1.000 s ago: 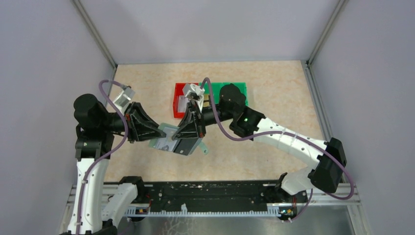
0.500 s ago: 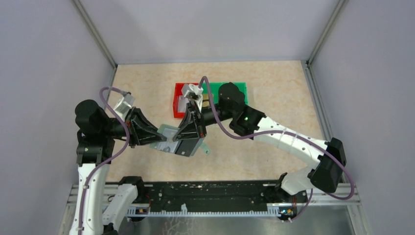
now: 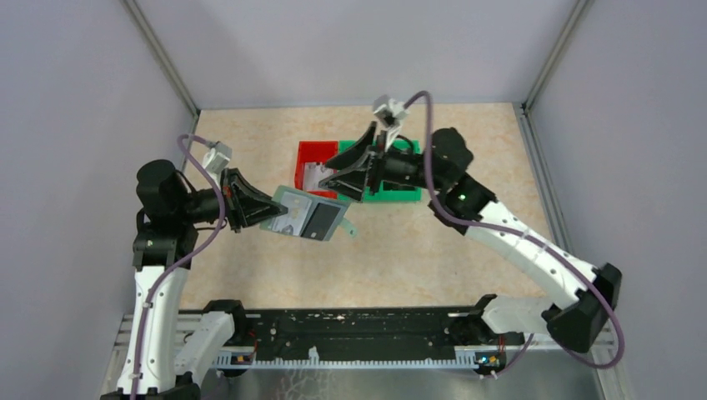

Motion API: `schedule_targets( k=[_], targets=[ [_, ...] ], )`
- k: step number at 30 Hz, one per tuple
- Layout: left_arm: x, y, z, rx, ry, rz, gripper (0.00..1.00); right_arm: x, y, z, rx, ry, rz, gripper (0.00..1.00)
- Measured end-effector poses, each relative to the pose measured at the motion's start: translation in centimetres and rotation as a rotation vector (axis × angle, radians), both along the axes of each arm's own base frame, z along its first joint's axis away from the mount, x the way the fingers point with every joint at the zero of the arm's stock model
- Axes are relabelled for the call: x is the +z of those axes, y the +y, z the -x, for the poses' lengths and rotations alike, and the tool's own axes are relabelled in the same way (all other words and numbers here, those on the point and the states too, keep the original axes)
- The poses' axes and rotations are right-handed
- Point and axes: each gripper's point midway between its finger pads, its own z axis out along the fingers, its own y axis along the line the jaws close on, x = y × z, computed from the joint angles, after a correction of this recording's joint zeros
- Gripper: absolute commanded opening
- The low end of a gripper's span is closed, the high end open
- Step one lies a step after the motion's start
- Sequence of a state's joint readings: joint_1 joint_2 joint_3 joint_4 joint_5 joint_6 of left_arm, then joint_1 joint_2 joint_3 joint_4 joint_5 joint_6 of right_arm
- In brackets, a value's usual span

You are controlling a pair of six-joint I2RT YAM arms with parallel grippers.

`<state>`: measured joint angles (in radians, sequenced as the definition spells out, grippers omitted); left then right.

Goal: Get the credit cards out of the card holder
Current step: Remove the credit card from the card holder.

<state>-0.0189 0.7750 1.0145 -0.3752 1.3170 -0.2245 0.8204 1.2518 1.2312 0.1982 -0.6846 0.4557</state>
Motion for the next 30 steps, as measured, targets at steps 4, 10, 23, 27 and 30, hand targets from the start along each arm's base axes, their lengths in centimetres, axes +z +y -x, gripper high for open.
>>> schedule_targets(
  k=[4, 10, 23, 27, 30],
  targets=[
    [-0.1, 0.2, -1.3, 0.074, 0.038, 0.001, 0.00, 4.8, -3.1, 0.3, -0.096, -0.004, -0.137, 0.58],
    [0.5, 0.4, -2.2, 0.132, 0.065, 0.021, 0.00, 4.9, -1.9, 4.0, 0.034, 0.086, -0.215, 0.56],
    [1.3, 0.3, -2.5, 0.150, 0.091, 0.049, 0.00, -5.3, 2.7, 3.3, 0.092, 0.375, -0.058, 0.53],
    [1.8, 0.3, -2.4, 0.149, 0.089, 0.056, 0.00, -5.0, 2.7, 3.1, 0.081, 0.375, -0.072, 0.53],
    [2.1, 0.3, -2.4, 0.149, 0.081, 0.062, 0.00, -5.0, 2.7, 2.8, 0.066, 0.369, -0.075, 0.52]
  ],
)
